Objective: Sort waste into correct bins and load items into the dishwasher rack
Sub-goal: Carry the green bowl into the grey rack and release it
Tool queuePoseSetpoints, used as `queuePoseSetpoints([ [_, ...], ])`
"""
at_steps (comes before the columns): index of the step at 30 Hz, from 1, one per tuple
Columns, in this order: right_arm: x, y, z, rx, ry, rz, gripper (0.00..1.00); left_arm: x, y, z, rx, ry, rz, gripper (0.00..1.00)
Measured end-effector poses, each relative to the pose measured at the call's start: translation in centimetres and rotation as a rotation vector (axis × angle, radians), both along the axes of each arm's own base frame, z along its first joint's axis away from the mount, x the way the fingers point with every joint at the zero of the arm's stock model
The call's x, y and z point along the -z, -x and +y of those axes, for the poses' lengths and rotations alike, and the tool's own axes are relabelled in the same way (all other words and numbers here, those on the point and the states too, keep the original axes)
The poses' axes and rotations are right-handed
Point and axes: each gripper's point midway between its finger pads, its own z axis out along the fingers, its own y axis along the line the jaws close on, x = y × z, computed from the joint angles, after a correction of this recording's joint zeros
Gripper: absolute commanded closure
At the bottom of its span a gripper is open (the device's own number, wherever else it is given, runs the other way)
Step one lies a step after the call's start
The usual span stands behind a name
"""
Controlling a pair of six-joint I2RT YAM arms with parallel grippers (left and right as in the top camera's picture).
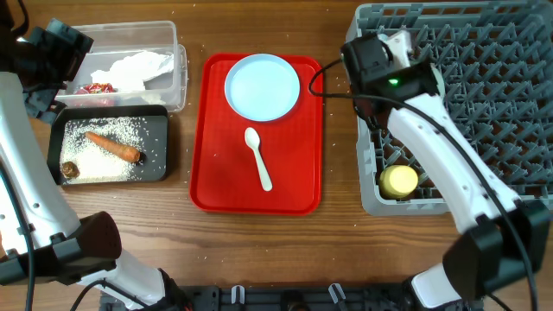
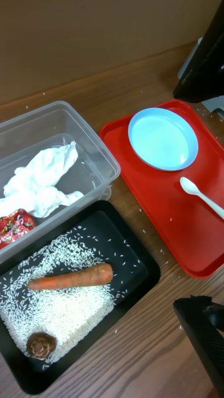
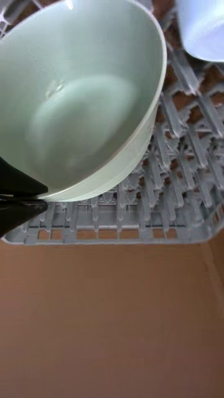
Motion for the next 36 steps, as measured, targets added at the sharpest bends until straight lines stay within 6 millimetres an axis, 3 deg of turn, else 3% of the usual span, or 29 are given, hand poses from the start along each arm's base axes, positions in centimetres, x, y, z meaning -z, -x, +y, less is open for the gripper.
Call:
queuePoseSetpoints([
  [5,2.0,-0.7,-0.2,-0.003,0.09,0.084,0.96,0.0,0.0,0.0,0.0,0.0,0.0,0.0],
  [11,0.9,-1.4,-0.8,0.017,0.204,0.055,0.96,0.0,0.0,0.0,0.0,0.0,0.0,0.0],
  [19,2.1,-1.9,0.1,-0.019,0.123,0.07,0.96,0.0,0.0,0.0,0.0,0.0,0.0,0.0],
  [36,2.4,-2.0,0.0,-0.031,0.137,0.096,0.96,0.0,0.0,0.0,0.0,0.0,0.0,0.0],
])
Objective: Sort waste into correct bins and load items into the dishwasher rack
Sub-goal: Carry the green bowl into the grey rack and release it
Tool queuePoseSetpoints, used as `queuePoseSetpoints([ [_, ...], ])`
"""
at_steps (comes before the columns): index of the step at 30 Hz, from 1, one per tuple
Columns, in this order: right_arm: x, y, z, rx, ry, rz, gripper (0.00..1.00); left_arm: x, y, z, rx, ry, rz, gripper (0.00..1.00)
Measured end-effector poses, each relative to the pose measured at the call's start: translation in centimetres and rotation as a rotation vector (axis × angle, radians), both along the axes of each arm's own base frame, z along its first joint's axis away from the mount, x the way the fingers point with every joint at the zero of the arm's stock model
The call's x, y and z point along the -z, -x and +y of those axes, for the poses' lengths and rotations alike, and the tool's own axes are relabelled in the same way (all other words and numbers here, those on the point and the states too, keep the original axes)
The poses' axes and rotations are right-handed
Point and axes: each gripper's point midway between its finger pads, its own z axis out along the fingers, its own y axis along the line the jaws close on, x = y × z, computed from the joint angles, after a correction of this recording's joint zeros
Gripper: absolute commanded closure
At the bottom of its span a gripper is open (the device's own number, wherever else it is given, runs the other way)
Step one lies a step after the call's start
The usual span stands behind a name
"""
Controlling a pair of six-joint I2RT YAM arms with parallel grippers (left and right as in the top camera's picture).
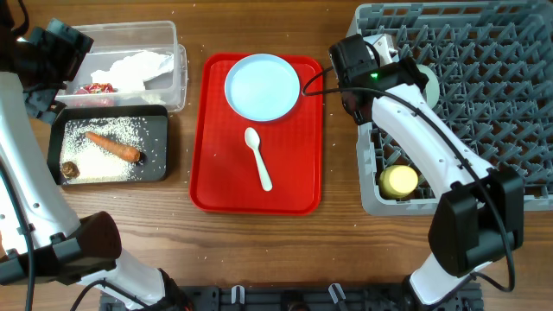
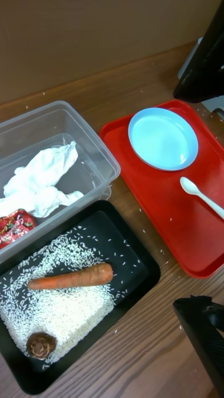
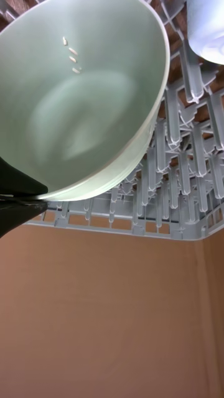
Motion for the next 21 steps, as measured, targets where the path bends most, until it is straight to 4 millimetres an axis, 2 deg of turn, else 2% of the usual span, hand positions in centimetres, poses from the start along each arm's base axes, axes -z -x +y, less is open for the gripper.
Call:
queuePoseSetpoints([
  [8,-0.1,-0.2,-0.1,-0.03,0.046,0.055,0.96,0.0,0.0,0.0,0.0,0.0,0.0,0.0],
  [14,-1.2,-1.4,0.1,-0.07,0.114,0.064,0.96,0.0,0.0,0.0,0.0,0.0,0.0,0.0],
  [19,-1.0,-1.3,0.2,-0.1,0.138,0.123,0.96,0.0,0.0,0.0,0.0,0.0,0.0,0.0],
  [21,-0.4,-1.1,1.0,-0.132,0.129,0.161,0.96,0.0,0.0,0.0,0.0,0.0,0.0,0.0],
])
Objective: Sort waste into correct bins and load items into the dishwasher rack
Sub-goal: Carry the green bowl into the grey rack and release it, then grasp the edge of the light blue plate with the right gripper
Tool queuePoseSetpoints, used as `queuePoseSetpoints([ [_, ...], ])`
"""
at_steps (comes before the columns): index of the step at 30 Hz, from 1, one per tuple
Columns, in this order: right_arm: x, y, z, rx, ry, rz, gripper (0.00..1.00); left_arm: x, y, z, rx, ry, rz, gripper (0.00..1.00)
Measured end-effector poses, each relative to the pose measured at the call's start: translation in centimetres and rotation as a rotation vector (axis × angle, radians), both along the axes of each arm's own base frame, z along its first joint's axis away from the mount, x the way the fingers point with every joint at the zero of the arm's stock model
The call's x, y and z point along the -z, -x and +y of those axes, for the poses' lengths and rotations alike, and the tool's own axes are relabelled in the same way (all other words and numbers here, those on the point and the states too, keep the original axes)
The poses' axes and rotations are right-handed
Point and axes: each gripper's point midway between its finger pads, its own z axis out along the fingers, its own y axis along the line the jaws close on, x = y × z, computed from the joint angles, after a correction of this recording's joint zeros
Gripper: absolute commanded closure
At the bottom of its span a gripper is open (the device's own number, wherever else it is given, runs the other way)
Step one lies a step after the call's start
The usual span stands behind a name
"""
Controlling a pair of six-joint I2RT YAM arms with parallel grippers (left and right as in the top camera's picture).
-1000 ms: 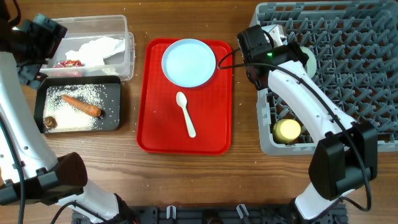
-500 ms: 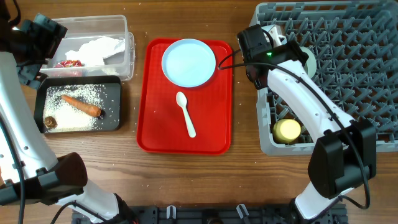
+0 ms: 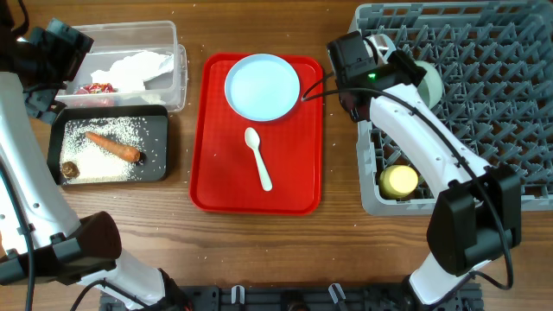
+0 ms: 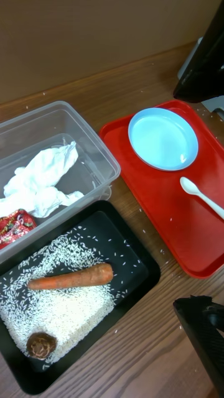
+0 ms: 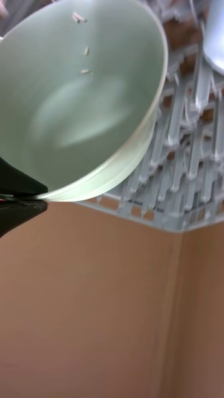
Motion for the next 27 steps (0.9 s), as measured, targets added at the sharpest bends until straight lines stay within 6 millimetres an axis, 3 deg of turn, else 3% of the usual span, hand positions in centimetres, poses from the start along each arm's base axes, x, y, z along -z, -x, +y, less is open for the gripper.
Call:
queuePoseSetpoints([
  [12,1.2,-0.1,1.4,-0.046,-0.056,0.038,0.96,0.0,0.0,0.0,0.0,0.0,0.0,0.0],
  [21,1.4,-0.2,0.9,-0.032,-0.077,0.034,0.95,0.0,0.0,0.0,0.0,0.0,0.0,0.0],
  [25,1.7,0.2,2.6,-0.076,-0.078,0.062,0.79,0.0,0.0,0.0,0.0,0.0,0.0,0.0],
  [27,2.0,0.4,4.4,-0.121,-0.093,0.076,0.69,0.0,0.0,0.0,0.0,0.0,0.0,0.0],
])
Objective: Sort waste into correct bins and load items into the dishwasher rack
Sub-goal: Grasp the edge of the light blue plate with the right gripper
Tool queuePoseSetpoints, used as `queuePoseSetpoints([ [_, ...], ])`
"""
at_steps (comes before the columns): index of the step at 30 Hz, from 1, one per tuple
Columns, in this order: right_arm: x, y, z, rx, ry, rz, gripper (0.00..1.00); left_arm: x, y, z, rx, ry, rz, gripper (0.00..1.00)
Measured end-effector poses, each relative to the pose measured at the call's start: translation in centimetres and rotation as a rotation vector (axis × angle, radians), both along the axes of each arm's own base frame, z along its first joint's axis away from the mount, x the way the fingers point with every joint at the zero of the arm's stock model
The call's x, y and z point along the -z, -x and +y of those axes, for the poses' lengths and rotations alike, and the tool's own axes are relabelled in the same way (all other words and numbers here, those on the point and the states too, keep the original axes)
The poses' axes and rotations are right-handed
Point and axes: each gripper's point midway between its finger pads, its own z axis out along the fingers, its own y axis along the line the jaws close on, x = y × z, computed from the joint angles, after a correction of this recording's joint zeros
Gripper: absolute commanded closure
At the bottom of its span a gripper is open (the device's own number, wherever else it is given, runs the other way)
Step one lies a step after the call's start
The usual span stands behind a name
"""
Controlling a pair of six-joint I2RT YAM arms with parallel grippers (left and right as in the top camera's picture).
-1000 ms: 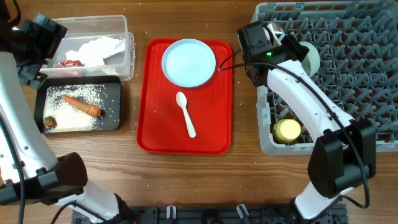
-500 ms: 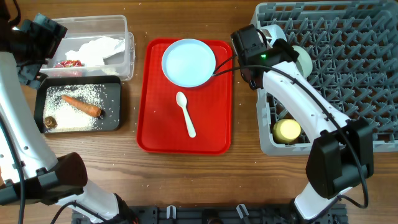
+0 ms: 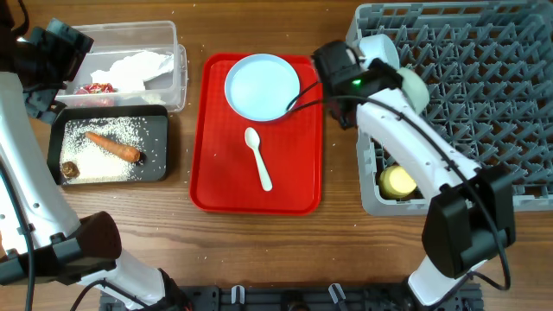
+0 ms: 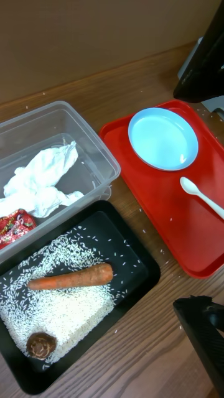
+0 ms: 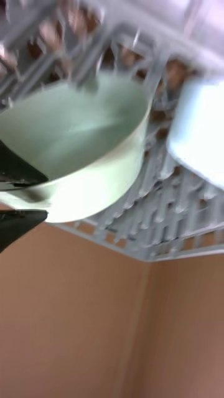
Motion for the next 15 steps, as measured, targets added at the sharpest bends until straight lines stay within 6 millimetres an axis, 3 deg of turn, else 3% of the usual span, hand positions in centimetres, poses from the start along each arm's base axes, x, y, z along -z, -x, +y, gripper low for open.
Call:
queuePoseSetpoints([
  [1,0.1,0.1,1.1,-0.027,-0.007,0.001,0.55,0.0,0.0,0.0,0.0,0.0,0.0,0.0],
  [2,0.2,0.3,2.0,-0.051,-0.009,0.009,0.01,0.0,0.0,0.0,0.0,0.0,0.0,0.0],
  [5,0.4,1.1,4.4,-0.11,-0.009,0.025,0.0,0.0,0.0,0.0,0.0,0.0,0.0,0.0],
  [10,0.3,0.9,5.9,-0.117,-0.057,-0.027,0.0,0.0,0.0,0.0,0.0,0.0,0.0,0.0],
  [13,0.2,0.2,6.6,-0.09,-0.155,-0.109,0.0,0.0,0.0,0.0,0.0,0.0,0.0,0.0],
  [15,-0.4,-0.1,7.9,-0.08,-0.312,-0.175,0.0,0.0,0.0,0.0,0.0,0.0,0.0,0.0],
])
